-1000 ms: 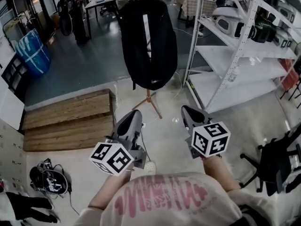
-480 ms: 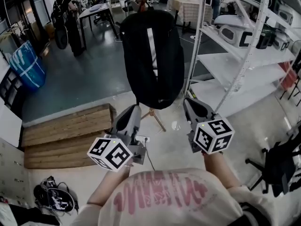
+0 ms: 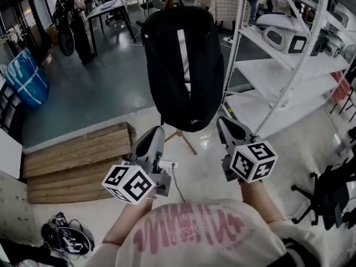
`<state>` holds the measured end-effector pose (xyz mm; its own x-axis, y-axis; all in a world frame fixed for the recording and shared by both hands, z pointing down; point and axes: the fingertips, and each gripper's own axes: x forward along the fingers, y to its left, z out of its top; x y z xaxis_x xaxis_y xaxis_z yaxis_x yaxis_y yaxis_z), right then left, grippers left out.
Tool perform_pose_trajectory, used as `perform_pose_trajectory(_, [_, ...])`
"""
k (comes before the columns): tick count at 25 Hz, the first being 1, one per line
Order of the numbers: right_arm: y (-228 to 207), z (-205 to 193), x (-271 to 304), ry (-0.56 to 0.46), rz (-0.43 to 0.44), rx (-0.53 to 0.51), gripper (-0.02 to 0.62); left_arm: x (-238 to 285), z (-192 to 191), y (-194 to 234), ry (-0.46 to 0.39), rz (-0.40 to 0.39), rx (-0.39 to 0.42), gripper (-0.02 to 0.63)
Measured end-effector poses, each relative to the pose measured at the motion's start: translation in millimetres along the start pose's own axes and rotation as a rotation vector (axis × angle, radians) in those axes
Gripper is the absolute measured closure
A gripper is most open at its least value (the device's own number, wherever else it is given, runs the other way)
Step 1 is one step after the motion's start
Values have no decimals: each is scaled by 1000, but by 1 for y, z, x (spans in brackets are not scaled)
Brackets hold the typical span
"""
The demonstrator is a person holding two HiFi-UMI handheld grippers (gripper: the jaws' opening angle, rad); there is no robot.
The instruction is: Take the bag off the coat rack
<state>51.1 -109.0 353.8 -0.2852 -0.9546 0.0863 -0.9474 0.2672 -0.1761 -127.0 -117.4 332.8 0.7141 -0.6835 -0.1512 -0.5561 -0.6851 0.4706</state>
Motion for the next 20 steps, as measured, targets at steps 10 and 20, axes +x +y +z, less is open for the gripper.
perform_pose_trajectory(10, [-7,0,32,30,36,11,589,8,8,46,-39,83,-63,603])
perform_pose_trajectory(20, [-25,31,95,23,99,-89,589,55,33,76,-99,109,-50,602])
